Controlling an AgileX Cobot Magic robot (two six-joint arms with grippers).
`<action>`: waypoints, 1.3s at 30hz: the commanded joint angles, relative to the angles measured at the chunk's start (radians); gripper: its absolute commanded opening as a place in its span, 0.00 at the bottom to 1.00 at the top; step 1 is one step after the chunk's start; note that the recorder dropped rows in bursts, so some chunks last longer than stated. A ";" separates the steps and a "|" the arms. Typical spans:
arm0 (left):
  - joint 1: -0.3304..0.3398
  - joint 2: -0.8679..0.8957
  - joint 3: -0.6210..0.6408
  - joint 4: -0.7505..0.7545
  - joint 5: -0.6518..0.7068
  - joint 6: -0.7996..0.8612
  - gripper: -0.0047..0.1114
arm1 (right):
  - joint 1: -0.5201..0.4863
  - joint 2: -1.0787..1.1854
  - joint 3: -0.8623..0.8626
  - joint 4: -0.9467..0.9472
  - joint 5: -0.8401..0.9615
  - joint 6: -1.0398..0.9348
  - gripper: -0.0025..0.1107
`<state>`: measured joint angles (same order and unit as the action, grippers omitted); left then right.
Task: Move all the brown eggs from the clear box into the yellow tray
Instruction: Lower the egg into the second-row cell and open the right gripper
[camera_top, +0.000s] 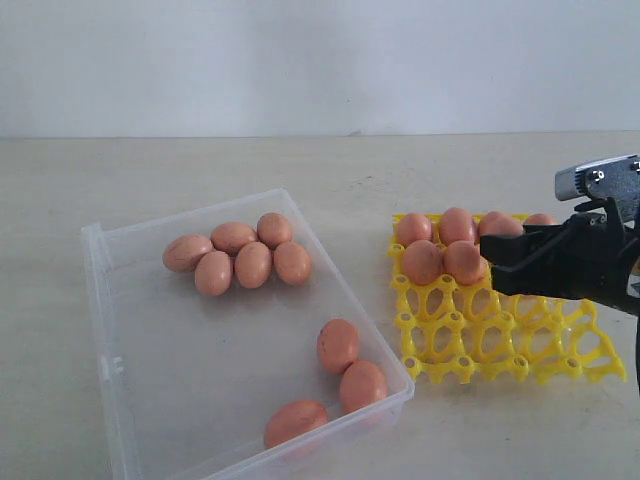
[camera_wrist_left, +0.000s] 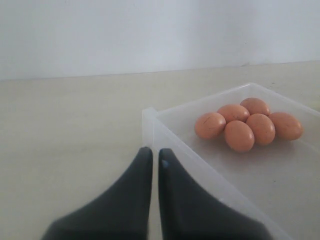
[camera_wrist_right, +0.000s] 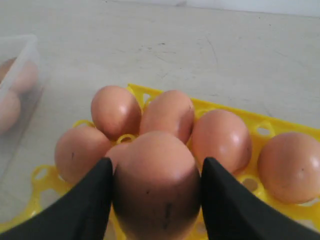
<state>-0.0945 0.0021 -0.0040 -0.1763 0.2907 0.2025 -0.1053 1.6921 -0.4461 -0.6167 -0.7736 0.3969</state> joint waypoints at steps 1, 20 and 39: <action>-0.005 -0.002 0.004 0.002 -0.007 0.001 0.08 | -0.004 0.021 0.004 0.077 0.009 -0.096 0.02; -0.005 -0.002 0.004 0.002 -0.007 0.001 0.08 | -0.004 0.101 -0.035 0.135 -0.082 -0.185 0.02; -0.005 -0.002 0.004 0.002 -0.007 0.001 0.08 | -0.004 0.101 -0.045 0.133 0.000 -0.197 0.17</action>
<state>-0.0945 0.0021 -0.0040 -0.1763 0.2907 0.2025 -0.1072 1.7919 -0.4884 -0.4856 -0.7945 0.2099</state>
